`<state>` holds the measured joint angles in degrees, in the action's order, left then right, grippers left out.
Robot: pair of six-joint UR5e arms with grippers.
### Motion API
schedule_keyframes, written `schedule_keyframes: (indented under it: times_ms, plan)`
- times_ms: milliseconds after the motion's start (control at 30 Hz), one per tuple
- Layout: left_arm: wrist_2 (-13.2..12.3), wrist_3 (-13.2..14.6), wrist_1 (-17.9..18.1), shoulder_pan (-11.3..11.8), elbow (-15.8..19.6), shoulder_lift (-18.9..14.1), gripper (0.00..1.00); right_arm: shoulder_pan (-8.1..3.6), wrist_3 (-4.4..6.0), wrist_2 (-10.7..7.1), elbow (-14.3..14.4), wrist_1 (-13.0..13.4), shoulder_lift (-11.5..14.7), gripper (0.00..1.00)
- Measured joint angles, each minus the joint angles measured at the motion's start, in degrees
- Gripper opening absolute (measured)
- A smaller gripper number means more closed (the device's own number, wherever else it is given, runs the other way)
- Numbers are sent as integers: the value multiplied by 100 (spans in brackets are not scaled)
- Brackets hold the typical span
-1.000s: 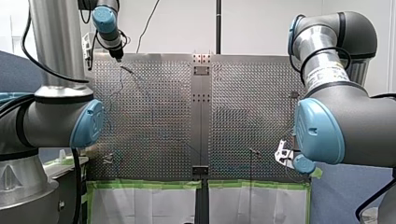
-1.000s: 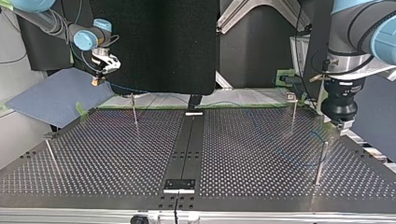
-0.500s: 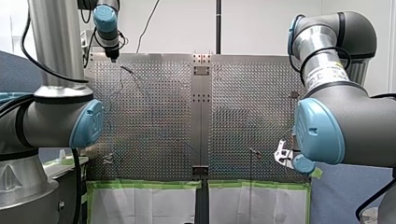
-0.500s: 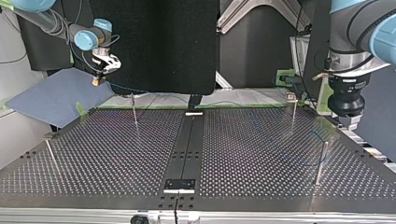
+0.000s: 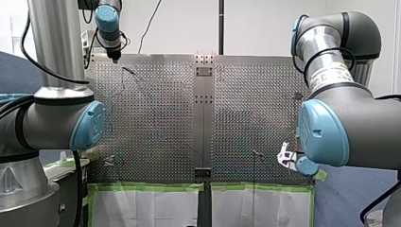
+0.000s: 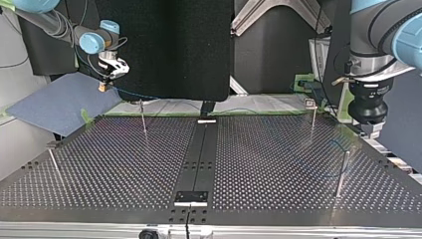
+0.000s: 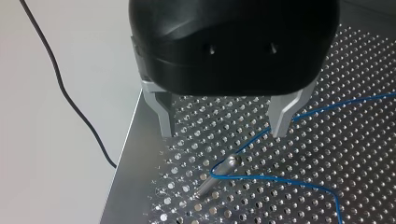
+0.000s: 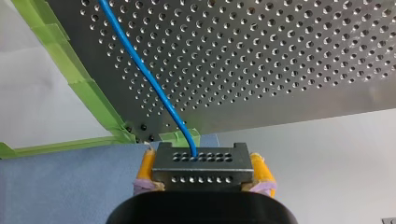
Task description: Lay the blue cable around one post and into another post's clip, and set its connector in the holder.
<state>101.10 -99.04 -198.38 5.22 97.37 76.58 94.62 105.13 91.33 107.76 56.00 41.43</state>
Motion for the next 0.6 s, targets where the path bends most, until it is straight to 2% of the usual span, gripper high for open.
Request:
schedule_keyframes:
  times_ms: [267, 400, 600]
  plan:
    - [-116, 3, 75, -53, 58, -13, 100, 1, -1, 0, 1, 0, -2, 0]
    - [-292, -15, 239, -108, 220, -25, 100, 8, -3, 0, 1, -6, -2, 0]
    - [-591, -191, 533, -242, 515, -18, 100, 22, -12, 1, 0, -10, 1, 0]
